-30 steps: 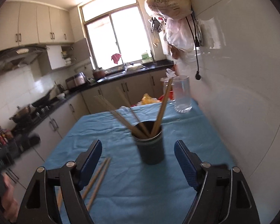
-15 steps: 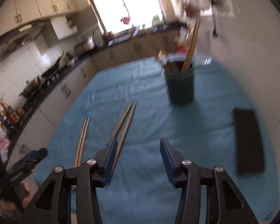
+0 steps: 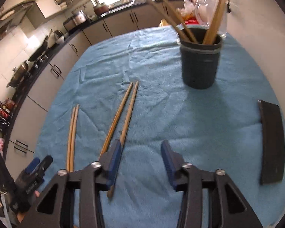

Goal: Organize utensils
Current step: 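Withdraw both grippers from the cup back over the remaining chopsticks, then lower the left gripper onto a wooden chopstick and close while the right gripper grasps another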

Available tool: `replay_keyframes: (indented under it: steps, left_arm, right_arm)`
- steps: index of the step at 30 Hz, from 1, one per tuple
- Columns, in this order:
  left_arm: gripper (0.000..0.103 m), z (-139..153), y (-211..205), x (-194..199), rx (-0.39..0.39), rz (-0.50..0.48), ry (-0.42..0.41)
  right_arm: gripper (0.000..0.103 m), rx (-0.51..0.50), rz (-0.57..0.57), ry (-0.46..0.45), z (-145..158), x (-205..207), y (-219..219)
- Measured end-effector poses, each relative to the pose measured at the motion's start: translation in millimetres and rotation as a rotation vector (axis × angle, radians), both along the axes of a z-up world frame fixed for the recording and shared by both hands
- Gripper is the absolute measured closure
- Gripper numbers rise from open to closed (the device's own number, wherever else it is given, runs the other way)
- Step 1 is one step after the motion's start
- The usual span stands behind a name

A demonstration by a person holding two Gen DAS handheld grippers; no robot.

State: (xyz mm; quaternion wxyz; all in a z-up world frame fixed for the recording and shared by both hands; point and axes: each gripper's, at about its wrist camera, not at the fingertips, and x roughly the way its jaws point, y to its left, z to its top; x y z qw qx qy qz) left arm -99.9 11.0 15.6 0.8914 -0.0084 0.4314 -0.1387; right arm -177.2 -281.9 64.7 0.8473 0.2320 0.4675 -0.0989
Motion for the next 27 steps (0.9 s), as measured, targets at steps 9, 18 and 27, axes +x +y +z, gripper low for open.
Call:
replay_keyframes:
  steps: [9, 18, 27]
  left_arm:
    - [0.008, -6.0, 0.9, 4.4, 0.008, -0.011, -0.018]
    - [0.008, -6.6, 0.0, 8.4, -0.007, -0.020, -0.028]
    - [0.008, -7.5, -1.2, 7.5, 0.001, -0.014, -0.030]
  right_arm:
    - [0.085, -0.075, 0.028, 0.155, -41.3, 83.2, 6.4]
    - [0.085, -0.099, 0.025, 0.145, -40.2, 93.5, 5.0]
    - [0.085, -0.097, 0.027, 0.030, 2.3, 63.1, 20.6]
